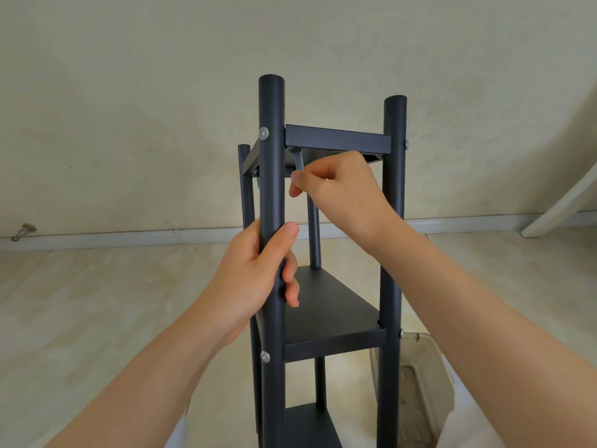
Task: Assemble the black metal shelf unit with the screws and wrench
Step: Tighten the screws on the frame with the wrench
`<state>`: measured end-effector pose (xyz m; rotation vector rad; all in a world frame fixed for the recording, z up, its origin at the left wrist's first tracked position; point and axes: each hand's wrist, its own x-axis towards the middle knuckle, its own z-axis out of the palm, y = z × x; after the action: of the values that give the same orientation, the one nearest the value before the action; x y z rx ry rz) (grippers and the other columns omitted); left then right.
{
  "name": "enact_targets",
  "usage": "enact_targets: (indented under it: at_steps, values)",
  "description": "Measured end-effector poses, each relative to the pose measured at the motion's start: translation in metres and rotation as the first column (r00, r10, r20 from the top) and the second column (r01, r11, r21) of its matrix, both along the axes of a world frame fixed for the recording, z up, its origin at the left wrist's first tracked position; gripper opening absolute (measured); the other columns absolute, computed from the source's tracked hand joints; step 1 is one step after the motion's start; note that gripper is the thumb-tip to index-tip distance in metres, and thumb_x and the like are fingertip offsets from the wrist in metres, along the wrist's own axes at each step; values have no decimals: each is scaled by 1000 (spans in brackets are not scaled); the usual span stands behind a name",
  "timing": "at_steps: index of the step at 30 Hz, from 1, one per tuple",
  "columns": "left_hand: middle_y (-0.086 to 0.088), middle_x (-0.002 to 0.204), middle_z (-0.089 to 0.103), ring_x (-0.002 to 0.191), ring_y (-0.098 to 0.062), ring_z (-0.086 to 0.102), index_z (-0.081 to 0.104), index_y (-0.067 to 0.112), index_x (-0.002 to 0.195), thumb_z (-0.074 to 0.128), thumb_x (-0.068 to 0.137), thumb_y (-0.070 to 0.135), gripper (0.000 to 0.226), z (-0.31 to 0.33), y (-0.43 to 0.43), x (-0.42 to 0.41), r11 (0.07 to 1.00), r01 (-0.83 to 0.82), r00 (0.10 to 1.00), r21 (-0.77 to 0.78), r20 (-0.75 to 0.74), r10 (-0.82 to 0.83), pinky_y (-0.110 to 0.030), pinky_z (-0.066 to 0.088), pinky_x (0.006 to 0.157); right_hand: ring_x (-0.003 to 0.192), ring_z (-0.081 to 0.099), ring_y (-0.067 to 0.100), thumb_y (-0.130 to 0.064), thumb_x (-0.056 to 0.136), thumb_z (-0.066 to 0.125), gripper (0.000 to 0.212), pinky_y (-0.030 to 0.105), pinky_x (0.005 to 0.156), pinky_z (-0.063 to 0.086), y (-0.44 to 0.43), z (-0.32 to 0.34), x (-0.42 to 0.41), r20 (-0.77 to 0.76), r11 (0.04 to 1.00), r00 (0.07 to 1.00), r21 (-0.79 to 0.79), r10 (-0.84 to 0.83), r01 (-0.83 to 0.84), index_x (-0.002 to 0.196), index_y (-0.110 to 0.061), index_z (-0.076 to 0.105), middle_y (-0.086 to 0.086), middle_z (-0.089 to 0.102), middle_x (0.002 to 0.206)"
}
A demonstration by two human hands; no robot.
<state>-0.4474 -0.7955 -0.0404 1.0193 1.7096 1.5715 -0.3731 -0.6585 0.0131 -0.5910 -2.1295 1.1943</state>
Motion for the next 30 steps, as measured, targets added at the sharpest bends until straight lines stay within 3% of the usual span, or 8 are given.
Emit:
enact_targets:
  at_steps: [7,10,12,15,17,21,24,30]
  values:
    - [-1,60,53,48,-24,62,48,20,90,47,103,41,25,2,-3,-1,999,32,999,-44,-4,-32,-27,54,54,38,32,9,-14,95,58,29,12,44,28,-1,1,-2,-29,998,1000,68,-5,7,71,-9,74,-10,33,33]
    - [-2,60,57,53,-29,69,49,21,90,47,102,40,22,4,-4,0,995,71,997,-73,-10,-72,-20,52,53,39,31,9,-14,95,59,60,12,47,27,0,1,-2,-16,998,1000,62,20,-19,39,-35,61,-12,32,31]
    - [-4,61,59,57,-30,71,50,22,94,49,101,40,20,6,-5,0,991,101,995,-87,14,-100,-23,55,55,45,30,8,-15,95,61,66,18,51,30,1,-1,-3,-19,998,1000,63,23,-22,31,-31,52,-10,33,36]
    - [-4,60,58,58,-31,72,50,17,91,50,99,41,26,8,-5,0,986,129,992,-105,19,-128,-24,56,56,56,44,26,-16,94,61,44,31,59,43,1,-10,-6,-128,992,992,120,-20,35,51,-7,60,14,52,51]
    - [-4,60,58,58,-30,72,50,16,90,49,100,38,24,9,-5,1,985,133,991,-110,13,-132,-22,55,55,52,54,19,-16,95,60,36,25,60,47,-1,-19,-9,-194,986,980,146,-50,79,63,1,66,-2,56,48]
    - [-6,64,63,60,-29,72,53,28,99,49,102,36,10,9,-4,1,983,158,987,-96,26,-157,-25,58,58,42,53,6,-11,96,61,39,12,52,40,0,-34,-20,-292,965,951,199,-105,168,57,-8,58,-20,46,43]
    - [-7,65,64,61,-31,72,53,24,97,49,102,36,14,9,-5,0,980,176,984,-97,27,-174,-25,58,58,42,50,13,-9,94,61,41,27,50,41,3,-43,-28,-396,907,910,325,-127,268,55,-1,55,-1,51,45]
    - [-5,60,56,58,-31,70,52,25,86,52,91,46,22,9,-4,-4,976,199,980,-90,0,-199,-29,59,61,41,37,5,-4,92,62,43,11,51,27,-1,-44,-34,-460,897,874,304,-157,322,58,-18,41,-2,43,46]
